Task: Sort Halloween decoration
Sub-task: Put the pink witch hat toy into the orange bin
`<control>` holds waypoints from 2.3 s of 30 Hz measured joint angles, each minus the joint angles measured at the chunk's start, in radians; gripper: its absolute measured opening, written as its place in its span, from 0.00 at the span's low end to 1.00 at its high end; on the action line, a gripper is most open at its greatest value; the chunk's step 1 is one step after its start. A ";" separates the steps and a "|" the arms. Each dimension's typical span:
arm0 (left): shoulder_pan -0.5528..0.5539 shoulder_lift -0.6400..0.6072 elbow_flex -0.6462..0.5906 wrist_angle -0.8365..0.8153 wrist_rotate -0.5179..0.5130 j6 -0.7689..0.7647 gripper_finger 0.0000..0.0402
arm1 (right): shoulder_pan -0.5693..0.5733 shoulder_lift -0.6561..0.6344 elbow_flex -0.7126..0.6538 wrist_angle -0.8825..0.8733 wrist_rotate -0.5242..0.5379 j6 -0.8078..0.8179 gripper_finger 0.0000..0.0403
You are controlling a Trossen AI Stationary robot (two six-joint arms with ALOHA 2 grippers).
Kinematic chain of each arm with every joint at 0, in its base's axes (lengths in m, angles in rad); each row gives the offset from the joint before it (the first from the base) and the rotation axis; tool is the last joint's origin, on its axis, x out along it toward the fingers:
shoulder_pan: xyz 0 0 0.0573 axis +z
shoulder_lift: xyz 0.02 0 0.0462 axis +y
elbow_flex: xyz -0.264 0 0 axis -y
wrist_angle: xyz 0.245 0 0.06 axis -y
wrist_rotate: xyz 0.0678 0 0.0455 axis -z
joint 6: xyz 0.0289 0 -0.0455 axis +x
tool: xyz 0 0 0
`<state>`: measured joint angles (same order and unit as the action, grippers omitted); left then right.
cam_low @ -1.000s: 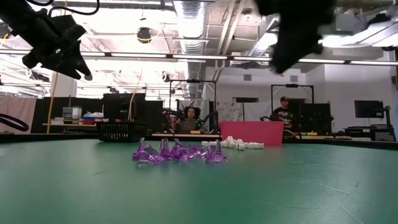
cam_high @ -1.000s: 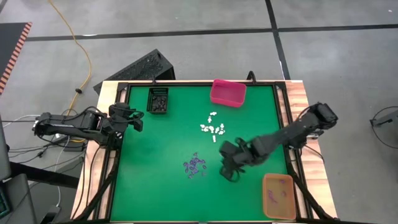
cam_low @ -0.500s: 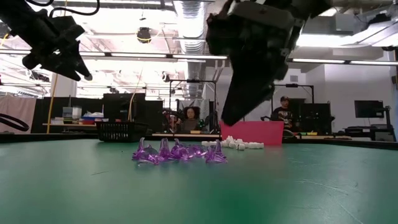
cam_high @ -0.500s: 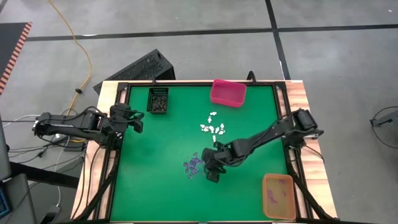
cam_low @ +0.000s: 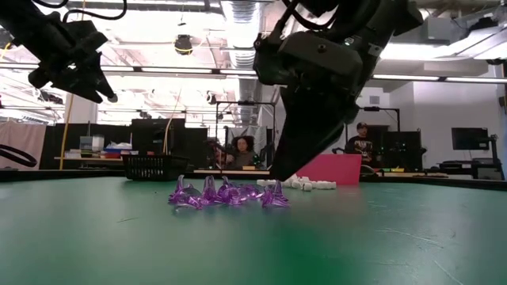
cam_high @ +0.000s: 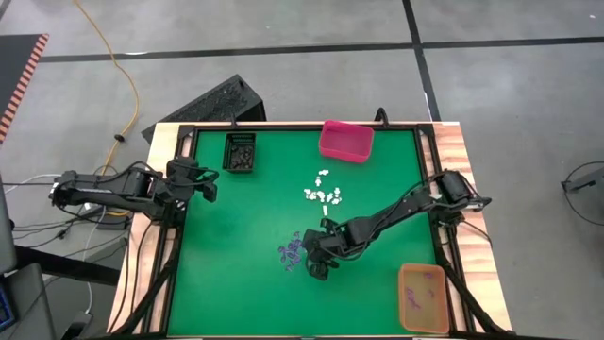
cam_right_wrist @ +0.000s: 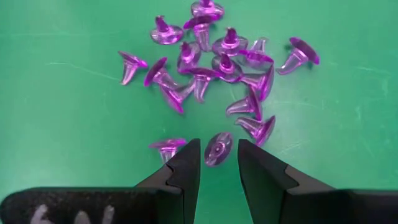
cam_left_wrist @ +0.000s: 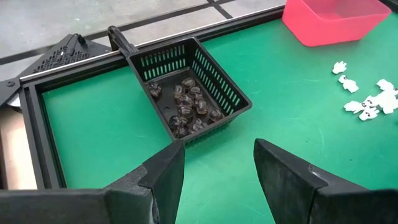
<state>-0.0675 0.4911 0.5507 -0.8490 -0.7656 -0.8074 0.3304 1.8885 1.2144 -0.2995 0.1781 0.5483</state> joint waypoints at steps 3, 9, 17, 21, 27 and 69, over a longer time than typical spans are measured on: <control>0.000 0.000 0.000 0.000 0.000 0.000 0.45 | -0.006 0.000 0.000 0.001 0.001 -0.003 0.34; 0.000 0.000 0.000 0.000 -0.001 -0.001 0.46 | -0.006 0.000 0.000 0.004 0.004 -0.022 0.34; 0.000 0.000 0.000 0.002 -0.001 -0.001 0.46 | -0.004 0.043 0.002 0.036 -0.014 -0.021 0.34; 0.000 0.000 0.000 -0.001 -0.001 -0.001 0.46 | -0.003 0.059 0.002 0.042 -0.019 0.006 0.31; 0.000 0.000 0.000 -0.002 -0.002 -0.001 0.46 | -0.003 0.060 0.002 0.050 -0.019 0.028 0.17; 0.000 0.000 0.000 -0.002 0.001 -0.005 0.46 | 0.341 -0.150 0.197 -0.690 -0.166 0.511 0.06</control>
<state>-0.0673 0.4910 0.5507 -0.8513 -0.7647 -0.8128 0.6717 1.7381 1.4115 -0.9894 0.0120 1.0590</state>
